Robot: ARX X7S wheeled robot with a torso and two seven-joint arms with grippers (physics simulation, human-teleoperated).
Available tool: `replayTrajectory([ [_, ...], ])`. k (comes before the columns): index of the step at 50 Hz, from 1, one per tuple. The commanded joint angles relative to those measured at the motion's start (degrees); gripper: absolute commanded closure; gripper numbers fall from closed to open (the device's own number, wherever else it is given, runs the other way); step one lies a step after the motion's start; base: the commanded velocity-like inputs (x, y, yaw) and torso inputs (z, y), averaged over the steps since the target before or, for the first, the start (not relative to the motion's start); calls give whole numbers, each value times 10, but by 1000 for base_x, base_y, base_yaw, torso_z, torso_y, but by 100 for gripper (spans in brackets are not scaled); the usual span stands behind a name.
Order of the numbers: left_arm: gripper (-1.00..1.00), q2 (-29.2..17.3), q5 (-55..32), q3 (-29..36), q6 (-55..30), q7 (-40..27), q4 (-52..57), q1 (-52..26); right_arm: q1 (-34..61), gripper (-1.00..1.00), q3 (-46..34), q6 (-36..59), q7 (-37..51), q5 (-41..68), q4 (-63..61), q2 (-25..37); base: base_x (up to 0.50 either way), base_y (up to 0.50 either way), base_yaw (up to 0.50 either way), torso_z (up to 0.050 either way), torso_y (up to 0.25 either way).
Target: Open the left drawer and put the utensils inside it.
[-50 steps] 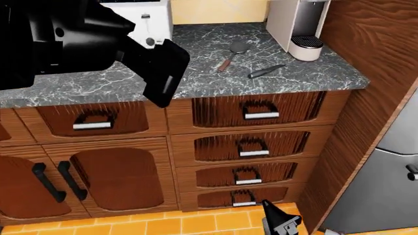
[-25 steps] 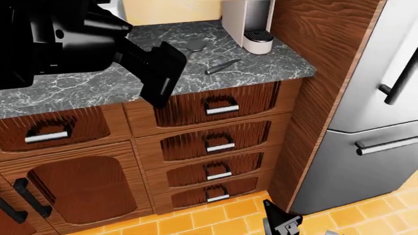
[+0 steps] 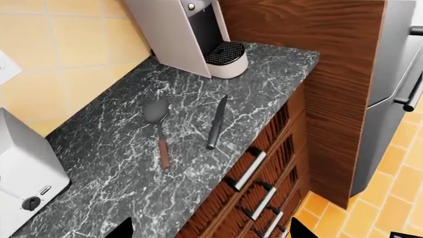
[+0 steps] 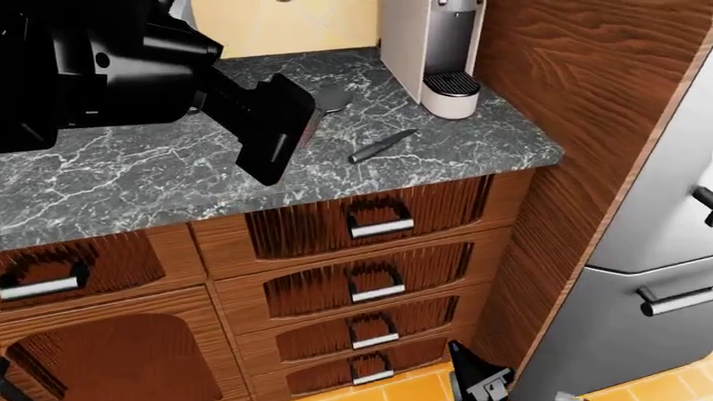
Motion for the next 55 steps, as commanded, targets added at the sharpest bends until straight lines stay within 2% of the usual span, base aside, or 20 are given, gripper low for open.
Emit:
replayTrajectory([
  [1,-100,-5,2,12,6,8,4,-5,-2,-100,-4,-6,3,-2,-4,0,485,-121,0,0,0],
  [35,-100,-16,12,34,22,30,13,-13,7,-100,-20,-12,17,-7,7,7,500,-63,0,0,1],
  [51,-100,-21,12,43,28,39,17,-14,8,-100,-27,-4,13,2,14,14,4,-1,0,0,1],
  [55,-100,-21,17,44,29,44,16,-12,11,-100,-30,21,-50,30,20,23,0,0,0,0,0],
])
